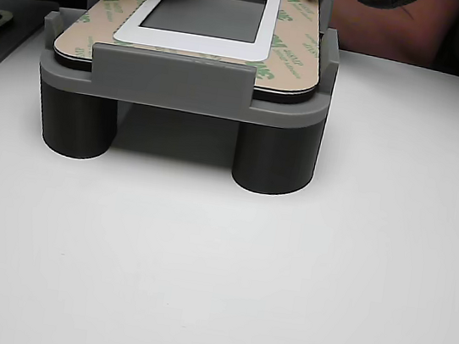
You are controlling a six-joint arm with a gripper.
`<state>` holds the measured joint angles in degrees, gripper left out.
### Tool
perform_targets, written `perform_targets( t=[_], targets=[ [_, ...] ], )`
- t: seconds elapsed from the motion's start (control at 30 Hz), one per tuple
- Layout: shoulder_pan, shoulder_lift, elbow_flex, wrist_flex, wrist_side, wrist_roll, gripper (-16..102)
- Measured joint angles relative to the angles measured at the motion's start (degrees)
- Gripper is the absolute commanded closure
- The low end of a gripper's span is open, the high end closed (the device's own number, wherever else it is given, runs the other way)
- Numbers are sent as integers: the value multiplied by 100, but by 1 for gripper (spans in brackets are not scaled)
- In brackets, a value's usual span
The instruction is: Peel off protective film from adhesive tape.
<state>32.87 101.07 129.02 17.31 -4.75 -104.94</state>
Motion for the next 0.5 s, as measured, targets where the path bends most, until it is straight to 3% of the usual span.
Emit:
perform_targets(
  t=[0.5],
  targets=[
    [26, 0, -44, 88, 44, 35, 96]
  ],
)
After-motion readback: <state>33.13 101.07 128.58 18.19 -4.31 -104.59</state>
